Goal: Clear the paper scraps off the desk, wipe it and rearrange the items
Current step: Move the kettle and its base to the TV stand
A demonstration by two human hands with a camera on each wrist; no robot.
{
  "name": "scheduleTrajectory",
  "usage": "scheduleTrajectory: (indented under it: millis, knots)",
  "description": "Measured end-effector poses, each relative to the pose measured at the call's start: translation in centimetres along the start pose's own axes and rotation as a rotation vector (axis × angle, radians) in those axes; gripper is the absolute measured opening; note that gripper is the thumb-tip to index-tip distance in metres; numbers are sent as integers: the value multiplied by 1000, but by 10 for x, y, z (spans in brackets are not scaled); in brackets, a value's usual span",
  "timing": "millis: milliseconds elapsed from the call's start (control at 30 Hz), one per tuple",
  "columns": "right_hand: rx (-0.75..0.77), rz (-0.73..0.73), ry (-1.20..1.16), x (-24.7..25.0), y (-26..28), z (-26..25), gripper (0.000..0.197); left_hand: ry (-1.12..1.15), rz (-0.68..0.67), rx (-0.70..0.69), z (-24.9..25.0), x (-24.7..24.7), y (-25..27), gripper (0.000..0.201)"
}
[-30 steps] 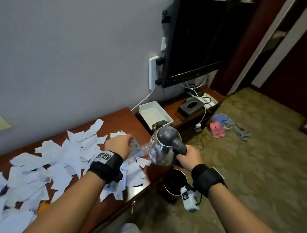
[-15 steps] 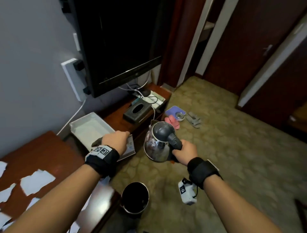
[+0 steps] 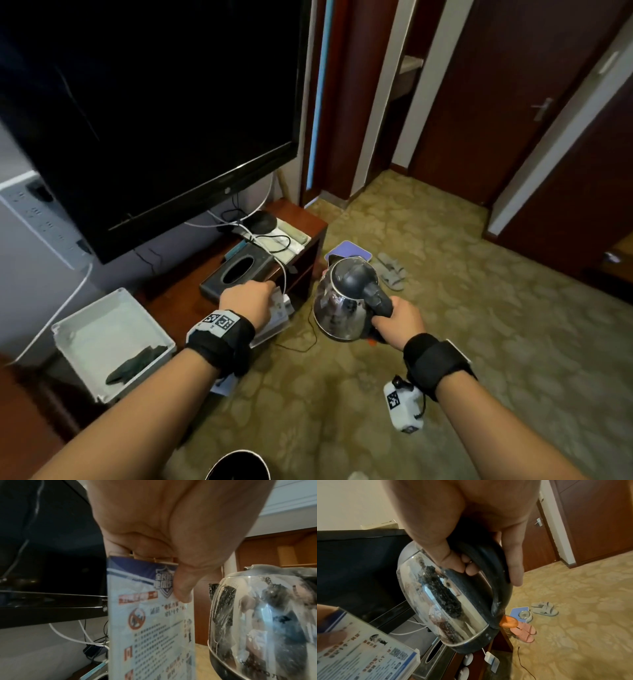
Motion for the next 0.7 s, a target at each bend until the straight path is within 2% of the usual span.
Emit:
scheduleTrajectory:
  millis: [167, 333, 567, 700]
  knots:
    - [64, -67, -23, 18, -100, 19, 18, 84, -27, 141, 37, -2, -68, 43]
    - [115, -150, -26, 27, -183, 15, 17, 199, -28, 296, 52, 2, -120, 34]
    - [164, -241, -3, -3, -307, -8, 5, 233, -17, 374, 46, 3, -214, 31]
    - [147, -268, -47, -24, -382, -20, 16, 211, -16, 376, 34, -3, -290, 32]
Point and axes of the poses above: each hand's wrist, its own y-axis away from the middle knuckle, its own x-axis out of the back of the hand, z = x × y, the point moved 9 cm from there along -y, towards the middle knuckle, and after that the axes turned 6 degrees about x, right-handed, at the moved point
